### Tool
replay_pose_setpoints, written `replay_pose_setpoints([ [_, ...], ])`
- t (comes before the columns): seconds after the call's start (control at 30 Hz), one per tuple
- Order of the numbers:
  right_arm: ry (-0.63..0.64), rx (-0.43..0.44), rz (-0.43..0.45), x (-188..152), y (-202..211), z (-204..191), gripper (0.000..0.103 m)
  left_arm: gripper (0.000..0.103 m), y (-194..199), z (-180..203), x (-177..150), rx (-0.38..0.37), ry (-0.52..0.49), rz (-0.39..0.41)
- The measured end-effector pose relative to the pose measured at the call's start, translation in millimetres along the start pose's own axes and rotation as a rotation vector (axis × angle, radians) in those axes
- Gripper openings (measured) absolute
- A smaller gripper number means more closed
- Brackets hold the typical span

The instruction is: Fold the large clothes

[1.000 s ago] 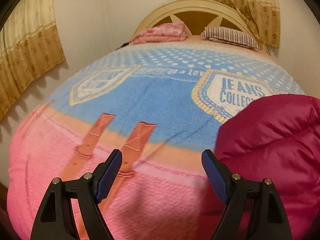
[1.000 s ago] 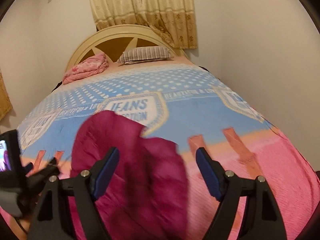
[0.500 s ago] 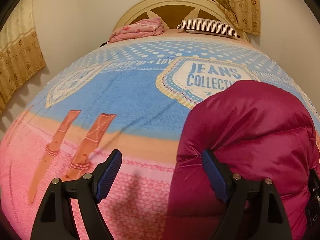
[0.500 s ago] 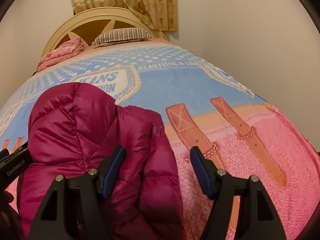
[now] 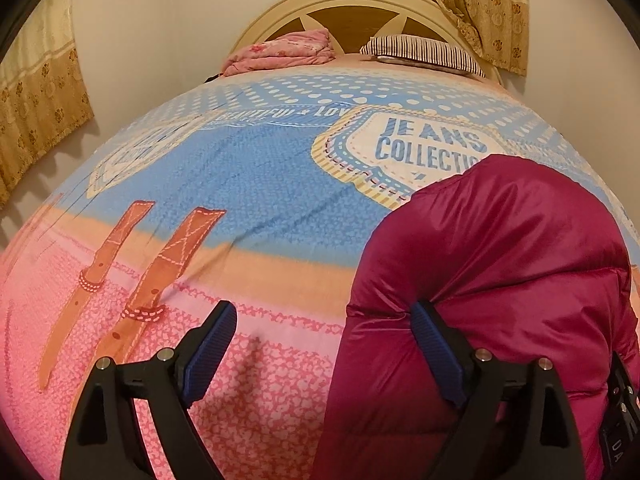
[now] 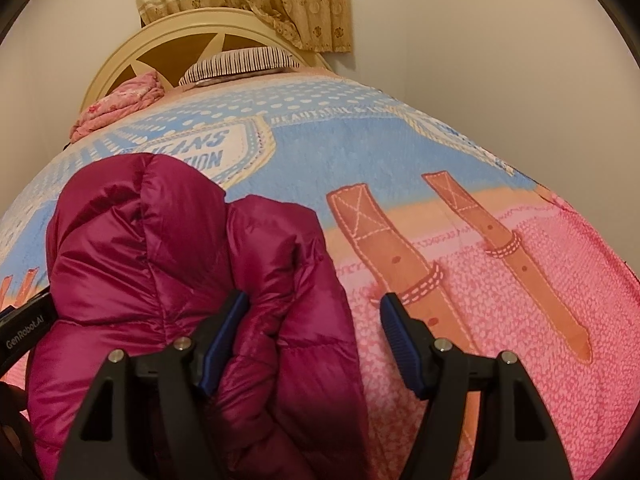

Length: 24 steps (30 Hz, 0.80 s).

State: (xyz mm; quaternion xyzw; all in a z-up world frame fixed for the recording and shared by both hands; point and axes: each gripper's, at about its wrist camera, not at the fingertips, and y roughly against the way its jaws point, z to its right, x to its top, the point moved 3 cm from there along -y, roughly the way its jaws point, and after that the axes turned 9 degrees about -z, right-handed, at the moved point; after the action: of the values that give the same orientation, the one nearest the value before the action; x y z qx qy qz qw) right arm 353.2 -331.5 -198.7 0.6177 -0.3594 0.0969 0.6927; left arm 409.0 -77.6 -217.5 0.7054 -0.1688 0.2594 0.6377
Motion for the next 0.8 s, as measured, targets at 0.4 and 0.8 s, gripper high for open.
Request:
replay_pose_setpoints([
  [0.4, 0.005, 0.007, -0.055, -1.2, -14.2, 1.6, 0.071, 0.09, 3.4, -1.5, -3.3, -0.007, -0.021, -0.015],
  [0.8, 0.043, -0.015, -0.074, -1.9, -11.0, -0.1, 0.072, 0.09, 28.6, -19.2, -43.7, -0.06, -0.083, -0.001],
])
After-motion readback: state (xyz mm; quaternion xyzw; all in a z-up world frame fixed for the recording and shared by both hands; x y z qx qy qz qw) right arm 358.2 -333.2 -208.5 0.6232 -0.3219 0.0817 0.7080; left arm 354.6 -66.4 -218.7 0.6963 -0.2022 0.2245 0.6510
